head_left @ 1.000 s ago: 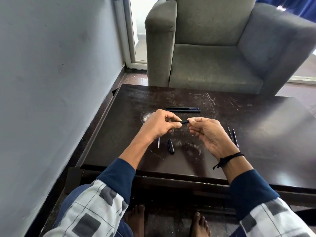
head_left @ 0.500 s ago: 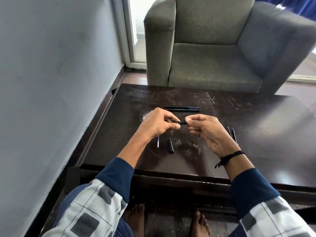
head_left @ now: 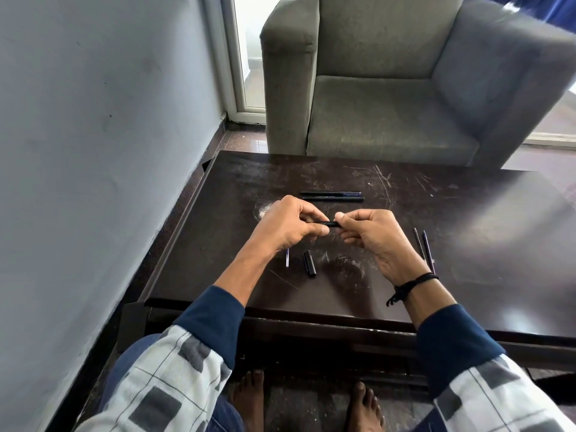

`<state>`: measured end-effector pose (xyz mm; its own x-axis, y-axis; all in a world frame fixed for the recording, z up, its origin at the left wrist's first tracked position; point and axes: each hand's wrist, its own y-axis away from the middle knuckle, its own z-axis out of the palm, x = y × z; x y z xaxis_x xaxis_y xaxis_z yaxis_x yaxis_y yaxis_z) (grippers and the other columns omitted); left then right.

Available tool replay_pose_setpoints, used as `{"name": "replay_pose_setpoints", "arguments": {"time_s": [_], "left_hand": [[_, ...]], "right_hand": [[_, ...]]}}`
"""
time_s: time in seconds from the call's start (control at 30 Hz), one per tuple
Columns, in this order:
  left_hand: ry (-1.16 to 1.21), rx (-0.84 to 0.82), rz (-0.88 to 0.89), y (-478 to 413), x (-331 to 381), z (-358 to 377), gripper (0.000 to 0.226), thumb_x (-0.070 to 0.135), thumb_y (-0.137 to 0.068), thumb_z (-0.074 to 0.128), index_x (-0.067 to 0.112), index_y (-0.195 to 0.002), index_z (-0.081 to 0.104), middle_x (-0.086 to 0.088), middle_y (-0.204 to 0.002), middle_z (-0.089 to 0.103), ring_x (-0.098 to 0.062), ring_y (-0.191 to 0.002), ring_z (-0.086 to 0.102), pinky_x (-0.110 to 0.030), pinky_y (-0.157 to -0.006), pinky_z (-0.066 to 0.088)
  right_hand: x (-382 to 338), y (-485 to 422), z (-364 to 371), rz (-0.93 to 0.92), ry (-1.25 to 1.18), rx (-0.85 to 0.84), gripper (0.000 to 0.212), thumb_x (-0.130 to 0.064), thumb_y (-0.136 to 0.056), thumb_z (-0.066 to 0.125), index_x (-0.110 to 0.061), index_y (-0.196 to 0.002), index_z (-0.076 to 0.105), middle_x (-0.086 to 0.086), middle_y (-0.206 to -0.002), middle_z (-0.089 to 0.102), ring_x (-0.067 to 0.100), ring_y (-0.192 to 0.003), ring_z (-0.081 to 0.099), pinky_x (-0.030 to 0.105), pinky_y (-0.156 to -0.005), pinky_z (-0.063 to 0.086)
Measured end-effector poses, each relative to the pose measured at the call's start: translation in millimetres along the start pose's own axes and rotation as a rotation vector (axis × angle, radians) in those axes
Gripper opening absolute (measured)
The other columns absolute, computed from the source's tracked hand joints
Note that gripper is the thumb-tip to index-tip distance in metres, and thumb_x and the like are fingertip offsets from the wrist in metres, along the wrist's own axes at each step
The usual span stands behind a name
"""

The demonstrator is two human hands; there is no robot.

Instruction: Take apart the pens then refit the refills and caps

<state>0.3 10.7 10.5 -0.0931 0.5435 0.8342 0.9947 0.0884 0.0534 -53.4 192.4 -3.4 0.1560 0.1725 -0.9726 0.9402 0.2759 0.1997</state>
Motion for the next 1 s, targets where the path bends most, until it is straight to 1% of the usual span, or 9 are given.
{"name": "replay_pose_setpoints", "arguments": {"time_s": [0.1, 0.17, 0.3, 0.4, 0.53, 0.67, 0.73, 0.83, 1.0], "left_hand": [[-0.003, -0.003, 0.003, 0.1, -0.2, 0.8, 0.016, 0.025, -0.08, 0.086, 0.026, -0.095, 0.081, 0.006, -0.068, 0.075, -0.008, -0.069, 0.074, -0.03, -0.083, 0.055], [0.017, -0.006, 0.002, 0.3, 0.0, 1.2, 0.015, 0.023, -0.08, 0.086, 0.025, -0.094, 0.081, 0.006, -0.068, 0.075, -0.006, -0.067, 0.073, -0.03, -0.084, 0.055], [0.017, -0.001, -0.004, 0.4, 0.6, 1.0, 0.014, 0.023, -0.081, 0.086, 0.026, -0.093, 0.081, 0.002, -0.071, 0.077, -0.007, -0.067, 0.072, -0.032, -0.084, 0.056], [0.015, -0.007, -0.006, 1.1, 1.8, 1.3, 0.015, 0.023, -0.081, 0.086, 0.024, -0.095, 0.081, 0.001, -0.071, 0.077, -0.006, -0.067, 0.072, -0.03, -0.083, 0.055], [0.019, 0.003, -0.009, 1.6, 1.5, 0.0, 0.013, 0.024, -0.082, 0.085, 0.026, -0.094, 0.081, 0.002, -0.068, 0.076, -0.006, -0.067, 0.07, -0.029, -0.081, 0.054], [0.014, 0.004, -0.012, 1.1, 1.3, -0.1, 0.014, 0.025, -0.082, 0.085, 0.026, -0.095, 0.081, 0.002, -0.069, 0.076, -0.008, -0.07, 0.072, -0.027, -0.08, 0.053], [0.009, -0.002, -0.012, 0.7, 0.7, 0.8, 0.014, 0.025, -0.081, 0.085, 0.027, -0.095, 0.081, 0.004, -0.068, 0.076, -0.009, -0.071, 0.074, -0.028, -0.082, 0.054], [0.018, -0.007, -0.014, 0.3, -0.5, 1.6, 0.014, 0.025, -0.081, 0.086, 0.027, -0.094, 0.081, 0.004, -0.07, 0.076, -0.01, -0.071, 0.075, -0.032, -0.087, 0.056], [0.014, 0.002, -0.018, 0.5, -0.3, 0.8, 0.014, 0.026, -0.082, 0.085, 0.026, -0.096, 0.081, 0.003, -0.069, 0.076, -0.01, -0.071, 0.074, -0.032, -0.085, 0.055]], "right_hand": [[-0.4, -0.9, -2.3, -0.028, 0.007, -0.02, 0.005, -0.009, -0.085, 0.079, -0.005, -0.084, 0.076, 0.002, -0.072, 0.07, 0.009, -0.068, 0.063, 0.021, -0.066, 0.054], [-2.1, -0.5, -3.5, -0.027, -0.025, -0.038, 0.008, -0.005, -0.083, 0.08, -0.004, -0.09, 0.076, 0.0, -0.073, 0.067, 0.008, -0.068, 0.062, 0.022, -0.069, 0.055], [-1.8, -0.9, -1.9, 0.02, -0.05, -0.009, 0.022, -0.022, -0.088, 0.078, -0.001, -0.096, 0.075, 0.007, -0.078, 0.071, 0.008, -0.064, 0.064, 0.019, -0.064, 0.056], [0.4, -2.3, -1.8, 0.021, -0.032, 0.008, 0.018, -0.017, -0.089, 0.077, 0.0, -0.088, 0.075, 0.01, -0.074, 0.071, 0.009, -0.059, 0.062, 0.018, -0.059, 0.054], [-1.4, -1.0, -3.9, -0.025, -0.044, -0.008, 0.005, -0.008, -0.085, 0.079, -0.004, -0.088, 0.077, 0.004, -0.077, 0.071, 0.009, -0.069, 0.066, 0.018, -0.065, 0.056], [-1.6, -0.7, -1.7, 0.008, -0.066, -0.024, 0.02, -0.021, -0.086, 0.08, -0.003, -0.095, 0.076, 0.006, -0.08, 0.073, 0.011, -0.07, 0.067, 0.02, -0.067, 0.057], [-0.7, -1.4, 0.0, 0.015, -0.042, -0.014, 0.018, -0.018, -0.086, 0.079, 0.0, -0.091, 0.076, 0.007, -0.076, 0.073, 0.011, -0.067, 0.066, 0.019, -0.062, 0.056], [-1.0, -1.5, 0.2, -0.011, -0.016, -0.014, 0.006, -0.01, -0.085, 0.08, -0.005, -0.085, 0.077, 0.004, -0.073, 0.072, 0.011, -0.068, 0.066, 0.019, -0.062, 0.054], [-2.3, -0.4, 0.3, 0.02, -0.048, -0.035, 0.018, -0.021, -0.083, 0.083, -0.008, -0.093, 0.077, 0.006, -0.084, 0.074, 0.013, -0.075, 0.069, 0.024, -0.071, 0.057]]}}
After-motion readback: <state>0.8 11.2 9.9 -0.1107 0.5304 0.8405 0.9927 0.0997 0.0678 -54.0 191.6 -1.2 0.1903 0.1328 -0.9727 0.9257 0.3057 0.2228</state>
